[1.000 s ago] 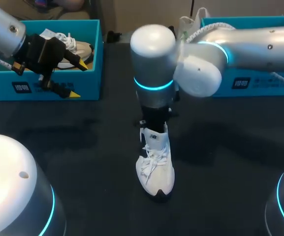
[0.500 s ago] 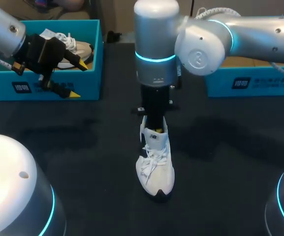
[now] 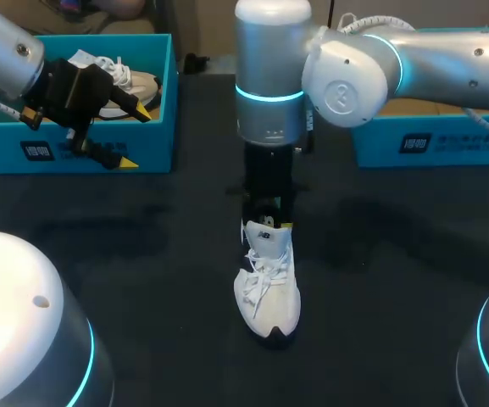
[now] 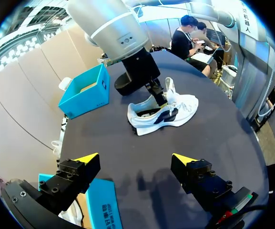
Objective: Take the shoe out of the shoebox, open the shoe tongue, remove and reinsert the insole, then place the shoe into the shoebox
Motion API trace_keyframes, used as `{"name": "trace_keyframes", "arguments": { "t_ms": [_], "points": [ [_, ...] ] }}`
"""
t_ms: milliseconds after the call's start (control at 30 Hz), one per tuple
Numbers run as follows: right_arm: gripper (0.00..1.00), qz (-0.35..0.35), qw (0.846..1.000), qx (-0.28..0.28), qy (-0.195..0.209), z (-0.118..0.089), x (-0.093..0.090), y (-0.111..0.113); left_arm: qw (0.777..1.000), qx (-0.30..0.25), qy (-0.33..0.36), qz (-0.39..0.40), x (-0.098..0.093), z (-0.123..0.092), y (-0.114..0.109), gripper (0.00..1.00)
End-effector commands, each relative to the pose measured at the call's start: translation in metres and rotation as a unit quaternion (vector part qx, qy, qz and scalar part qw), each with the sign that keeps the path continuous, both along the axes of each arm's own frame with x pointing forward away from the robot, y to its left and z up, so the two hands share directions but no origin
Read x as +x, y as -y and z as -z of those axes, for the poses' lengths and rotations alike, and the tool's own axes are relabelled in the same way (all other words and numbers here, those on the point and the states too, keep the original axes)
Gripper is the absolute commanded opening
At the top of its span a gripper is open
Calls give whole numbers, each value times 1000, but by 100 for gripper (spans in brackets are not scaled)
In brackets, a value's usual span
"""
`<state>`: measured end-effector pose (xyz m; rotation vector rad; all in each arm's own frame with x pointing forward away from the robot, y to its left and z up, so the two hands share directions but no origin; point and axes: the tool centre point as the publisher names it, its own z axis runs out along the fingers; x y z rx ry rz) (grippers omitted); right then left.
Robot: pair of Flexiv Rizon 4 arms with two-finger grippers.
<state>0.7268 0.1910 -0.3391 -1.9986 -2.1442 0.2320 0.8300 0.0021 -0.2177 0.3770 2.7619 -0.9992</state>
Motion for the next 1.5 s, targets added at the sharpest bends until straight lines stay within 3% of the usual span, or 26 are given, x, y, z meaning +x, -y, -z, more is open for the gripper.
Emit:
{"name": "trace_keyframes", "arguments": {
  "t_ms": [33,500,1100,1500],
  "points": [
    [100,-11,1000,4,-2,5,2,3,1000,2,0,0,0,0,0,100],
    [100,-44,998,28,-41,13,-1,-2,1000,2,0,0,0,0,0,100],
    [100,-35,999,9,-22,-16,0,-1,1000,2,0,0,0,0,0,100],
    [100,-17,1000,-2,-12,-40,-20,-8,1000,2,0,0,0,0,0,100]
  ]
}}
